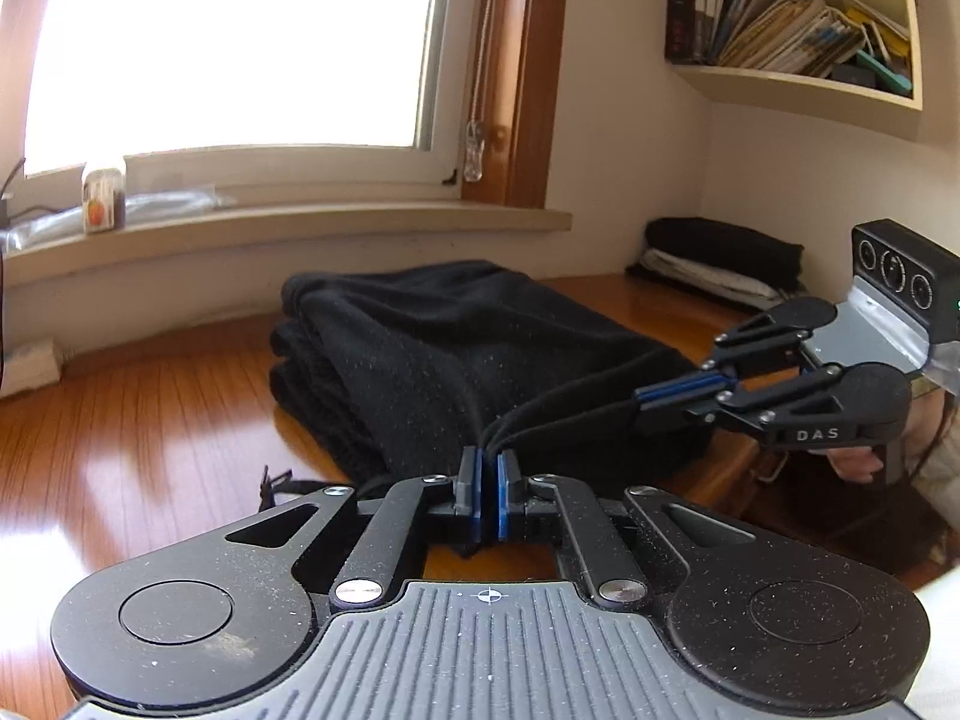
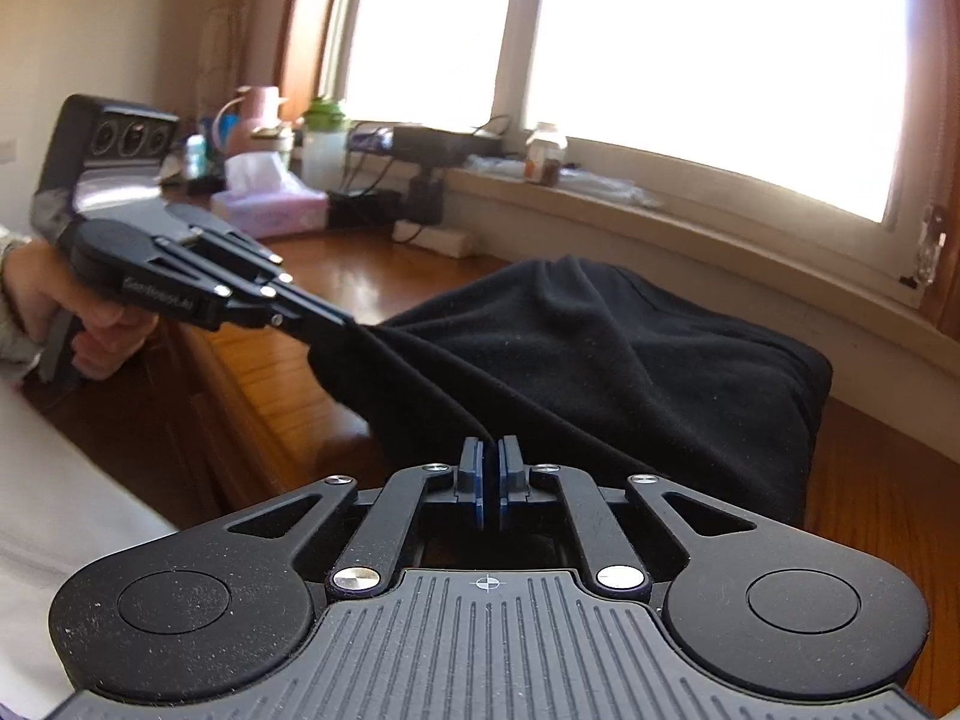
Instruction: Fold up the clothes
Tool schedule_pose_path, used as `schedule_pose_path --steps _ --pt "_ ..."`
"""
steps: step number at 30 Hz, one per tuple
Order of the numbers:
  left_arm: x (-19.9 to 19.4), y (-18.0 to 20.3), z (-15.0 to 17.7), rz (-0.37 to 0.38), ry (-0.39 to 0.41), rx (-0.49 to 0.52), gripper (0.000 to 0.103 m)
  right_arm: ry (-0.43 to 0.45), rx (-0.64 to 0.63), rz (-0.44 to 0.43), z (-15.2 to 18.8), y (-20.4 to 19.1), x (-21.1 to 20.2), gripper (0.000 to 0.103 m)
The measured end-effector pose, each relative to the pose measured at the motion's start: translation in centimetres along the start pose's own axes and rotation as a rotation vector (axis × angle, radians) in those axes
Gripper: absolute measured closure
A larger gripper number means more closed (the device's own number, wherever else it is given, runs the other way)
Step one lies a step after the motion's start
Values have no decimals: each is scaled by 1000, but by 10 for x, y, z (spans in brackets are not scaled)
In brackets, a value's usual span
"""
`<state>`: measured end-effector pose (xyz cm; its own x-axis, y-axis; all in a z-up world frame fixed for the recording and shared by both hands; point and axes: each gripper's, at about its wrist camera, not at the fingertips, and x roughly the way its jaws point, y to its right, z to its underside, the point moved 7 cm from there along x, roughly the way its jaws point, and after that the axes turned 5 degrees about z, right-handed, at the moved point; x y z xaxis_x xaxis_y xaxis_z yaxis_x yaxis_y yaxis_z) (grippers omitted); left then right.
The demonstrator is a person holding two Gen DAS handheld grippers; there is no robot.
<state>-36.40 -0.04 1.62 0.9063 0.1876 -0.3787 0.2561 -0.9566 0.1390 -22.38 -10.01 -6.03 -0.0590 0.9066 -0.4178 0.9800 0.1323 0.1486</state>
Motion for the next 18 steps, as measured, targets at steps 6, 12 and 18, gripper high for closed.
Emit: schedule_pose_path --steps 6,12,18 --pt "-9 -4 -3 35 13 -44 95 13 24 -41 3 2 -15 93" --pt "-6 -8 -7 51 11 -67 92 64 87 79 5 31 -28 78" --pt "17 -11 -11 32 -19 -52 81 -70 72 36 38 24 -25 93"
